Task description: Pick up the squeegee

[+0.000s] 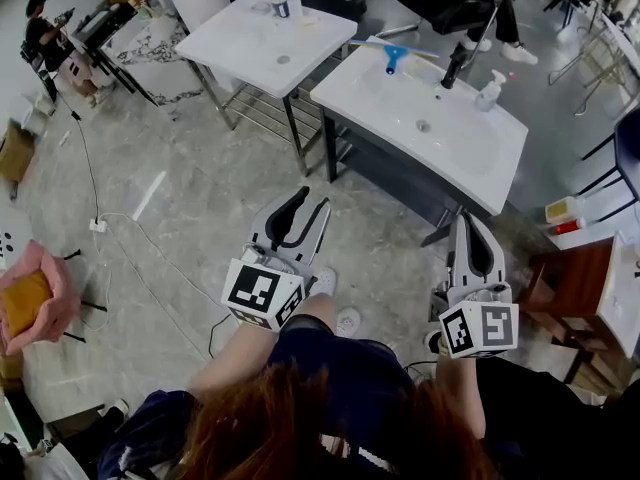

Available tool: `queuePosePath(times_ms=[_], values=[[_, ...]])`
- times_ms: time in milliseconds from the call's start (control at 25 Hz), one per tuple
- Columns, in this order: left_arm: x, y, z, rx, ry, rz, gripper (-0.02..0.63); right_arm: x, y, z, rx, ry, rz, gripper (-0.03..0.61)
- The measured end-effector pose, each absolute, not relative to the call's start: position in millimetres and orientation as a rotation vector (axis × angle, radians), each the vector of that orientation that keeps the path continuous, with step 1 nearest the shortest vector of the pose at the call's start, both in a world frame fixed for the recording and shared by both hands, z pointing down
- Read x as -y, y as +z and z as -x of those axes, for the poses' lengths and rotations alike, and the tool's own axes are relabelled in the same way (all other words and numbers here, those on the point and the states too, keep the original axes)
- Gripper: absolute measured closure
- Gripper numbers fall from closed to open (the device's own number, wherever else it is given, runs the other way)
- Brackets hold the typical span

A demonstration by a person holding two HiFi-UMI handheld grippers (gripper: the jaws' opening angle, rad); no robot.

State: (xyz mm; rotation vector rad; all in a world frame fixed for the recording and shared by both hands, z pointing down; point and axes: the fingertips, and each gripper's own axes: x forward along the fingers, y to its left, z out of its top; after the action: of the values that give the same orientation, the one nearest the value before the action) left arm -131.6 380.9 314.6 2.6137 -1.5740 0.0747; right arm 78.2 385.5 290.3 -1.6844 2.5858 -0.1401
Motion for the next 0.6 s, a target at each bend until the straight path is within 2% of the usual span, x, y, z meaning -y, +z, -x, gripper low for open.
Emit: queuePosePath(times_ms=[80, 280, 600], values=[[-373.7, 316.7, 127.7, 1.571, 0.074, -2.614, 0.448, -377.3, 293.3, -83.4, -2.577, -0.147, 1.704, 0.563], [-339.0, 319.8, 121.7, 1.581, 0.075, -2.605, 0.396, -347.8, 297.2, -92.8, -2.566, -0.153, 1.736, 0.563], [-254.3, 317.9, 115.8, 1.559, 0.057, -2.627, 0.387, -278.2, 297.4, -89.3, -2.576, -0.157, 1.743, 0.563]])
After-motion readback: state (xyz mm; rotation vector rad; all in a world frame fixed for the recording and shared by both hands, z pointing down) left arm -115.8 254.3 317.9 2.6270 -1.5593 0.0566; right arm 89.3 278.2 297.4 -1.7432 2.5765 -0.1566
